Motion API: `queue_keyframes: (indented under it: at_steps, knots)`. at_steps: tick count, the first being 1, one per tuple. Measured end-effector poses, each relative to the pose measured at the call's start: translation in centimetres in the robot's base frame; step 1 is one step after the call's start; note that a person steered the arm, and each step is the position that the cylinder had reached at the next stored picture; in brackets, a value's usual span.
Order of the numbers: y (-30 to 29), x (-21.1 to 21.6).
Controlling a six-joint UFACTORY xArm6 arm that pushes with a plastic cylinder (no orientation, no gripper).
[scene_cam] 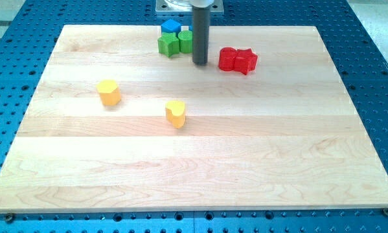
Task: Move the red blocks towards the right center of the board
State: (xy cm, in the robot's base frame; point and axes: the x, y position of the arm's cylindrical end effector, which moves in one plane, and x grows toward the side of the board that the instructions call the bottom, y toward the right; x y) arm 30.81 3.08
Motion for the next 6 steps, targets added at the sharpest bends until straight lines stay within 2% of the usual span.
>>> queue_keyframes:
  at_steps: [2, 3, 4, 5, 6]
  knots:
    - [11.3, -0.1]
    - [12.8, 4.9]
    - [11.6, 4.9]
    - [11.8, 1.7]
    - [16.6, 0.1]
